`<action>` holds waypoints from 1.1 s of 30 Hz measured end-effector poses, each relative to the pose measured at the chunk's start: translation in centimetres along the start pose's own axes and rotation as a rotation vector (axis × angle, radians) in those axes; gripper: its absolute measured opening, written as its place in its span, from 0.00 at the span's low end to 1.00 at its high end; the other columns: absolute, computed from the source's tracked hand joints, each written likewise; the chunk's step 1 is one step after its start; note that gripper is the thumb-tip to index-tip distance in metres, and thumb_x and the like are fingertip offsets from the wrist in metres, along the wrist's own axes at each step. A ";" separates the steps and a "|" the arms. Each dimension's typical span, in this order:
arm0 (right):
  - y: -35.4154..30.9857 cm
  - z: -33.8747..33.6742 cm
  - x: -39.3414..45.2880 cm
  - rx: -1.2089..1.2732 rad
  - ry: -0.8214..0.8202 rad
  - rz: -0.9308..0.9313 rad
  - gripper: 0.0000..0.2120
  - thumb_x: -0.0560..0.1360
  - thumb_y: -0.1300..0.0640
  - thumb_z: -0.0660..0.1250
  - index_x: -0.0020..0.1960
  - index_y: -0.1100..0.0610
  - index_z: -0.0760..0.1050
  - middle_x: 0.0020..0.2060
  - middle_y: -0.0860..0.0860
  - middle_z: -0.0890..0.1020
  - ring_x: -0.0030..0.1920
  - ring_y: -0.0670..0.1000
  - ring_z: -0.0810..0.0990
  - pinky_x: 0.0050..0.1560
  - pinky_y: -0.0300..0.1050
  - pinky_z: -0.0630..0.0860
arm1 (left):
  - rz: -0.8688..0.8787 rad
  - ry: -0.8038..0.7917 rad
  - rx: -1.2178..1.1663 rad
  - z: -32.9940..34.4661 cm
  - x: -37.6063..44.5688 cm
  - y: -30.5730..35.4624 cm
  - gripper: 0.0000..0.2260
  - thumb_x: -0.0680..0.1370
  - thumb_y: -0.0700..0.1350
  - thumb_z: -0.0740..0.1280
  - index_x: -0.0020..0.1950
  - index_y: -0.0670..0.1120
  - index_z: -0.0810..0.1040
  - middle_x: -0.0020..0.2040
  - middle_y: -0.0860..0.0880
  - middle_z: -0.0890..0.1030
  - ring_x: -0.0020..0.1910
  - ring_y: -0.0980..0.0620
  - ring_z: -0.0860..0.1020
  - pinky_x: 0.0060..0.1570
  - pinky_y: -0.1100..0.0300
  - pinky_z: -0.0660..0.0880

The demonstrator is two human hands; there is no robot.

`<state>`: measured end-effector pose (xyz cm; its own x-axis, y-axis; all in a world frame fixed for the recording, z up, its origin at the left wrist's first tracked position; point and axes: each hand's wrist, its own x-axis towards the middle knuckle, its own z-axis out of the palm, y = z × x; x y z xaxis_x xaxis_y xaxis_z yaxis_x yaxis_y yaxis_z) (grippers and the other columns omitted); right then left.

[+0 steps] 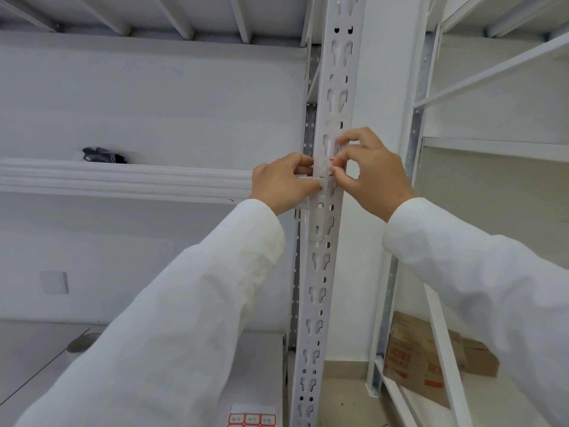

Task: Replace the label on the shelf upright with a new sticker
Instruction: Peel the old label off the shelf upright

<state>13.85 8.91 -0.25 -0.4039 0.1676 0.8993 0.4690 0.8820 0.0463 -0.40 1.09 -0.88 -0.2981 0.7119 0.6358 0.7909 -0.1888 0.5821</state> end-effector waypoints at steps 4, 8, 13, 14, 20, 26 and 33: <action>-0.1 -0.2 -0.4 0.018 -0.005 -0.031 0.11 0.70 0.50 0.70 0.45 0.57 0.77 0.58 0.49 0.75 0.50 0.51 0.77 0.45 0.43 0.72 | 0.006 0.012 0.007 0.1 0.1 0.0 0.15 0.72 0.52 0.68 0.58 0.55 0.77 0.55 0.58 0.83 0.60 0.59 0.77 0.63 0.62 0.57; -0.4 0.4 -0.5 -0.059 0.009 -0.062 0.12 0.70 0.52 0.70 0.46 0.60 0.74 0.56 0.52 0.74 0.45 0.56 0.76 0.41 0.50 0.76 | 0.013 0.021 0.004 0.2 0.1 -0.1 0.14 0.72 0.53 0.68 0.58 0.55 0.77 0.55 0.58 0.83 0.60 0.59 0.77 0.66 0.60 0.57; -0.2 0.7 -0.6 -0.066 0.035 -0.086 0.09 0.72 0.55 0.69 0.45 0.61 0.74 0.56 0.53 0.75 0.43 0.56 0.77 0.40 0.54 0.79 | 0.004 0.028 -0.006 0.2 0.1 -0.2 0.15 0.72 0.50 0.67 0.59 0.54 0.77 0.55 0.57 0.83 0.60 0.59 0.77 0.71 0.57 0.58; -0.2 0.6 -0.6 -0.073 0.035 -0.090 0.09 0.72 0.55 0.69 0.46 0.61 0.74 0.56 0.53 0.75 0.43 0.56 0.77 0.40 0.54 0.79 | 0.003 0.028 -0.007 0.2 0.1 -0.2 0.15 0.72 0.49 0.67 0.59 0.54 0.77 0.55 0.57 0.83 0.60 0.58 0.77 0.71 0.57 0.58; -0.3 0.5 -0.6 -0.103 0.058 -0.073 0.06 0.74 0.55 0.66 0.45 0.58 0.76 0.56 0.50 0.76 0.43 0.54 0.77 0.37 0.51 0.78 | 0.012 0.025 0.012 0.1 -0.1 0.0 0.15 0.72 0.49 0.67 0.59 0.54 0.77 0.56 0.57 0.83 0.60 0.58 0.77 0.69 0.59 0.58; -0.6 0.7 -0.5 -0.067 0.069 0.017 0.05 0.73 0.55 0.66 0.40 0.57 0.76 0.57 0.47 0.76 0.45 0.52 0.77 0.39 0.48 0.76 | 0.012 0.021 0.013 0.1 -0.2 0.0 0.15 0.72 0.48 0.67 0.59 0.54 0.77 0.56 0.58 0.83 0.60 0.59 0.77 0.68 0.60 0.57; -0.2 1.1 -0.8 -0.004 0.095 0.018 0.05 0.73 0.58 0.66 0.40 0.58 0.76 0.56 0.47 0.77 0.35 0.47 0.69 0.38 0.46 0.74 | 0.013 0.022 0.000 0.0 -0.2 -0.1 0.15 0.73 0.47 0.66 0.59 0.54 0.77 0.55 0.57 0.83 0.60 0.59 0.77 0.67 0.61 0.57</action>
<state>13.23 9.04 -1.46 -0.3190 0.1403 0.9373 0.4785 0.8775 0.0315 -0.36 0.98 -1.09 -0.2994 0.6944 0.6543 0.7946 -0.1982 0.5739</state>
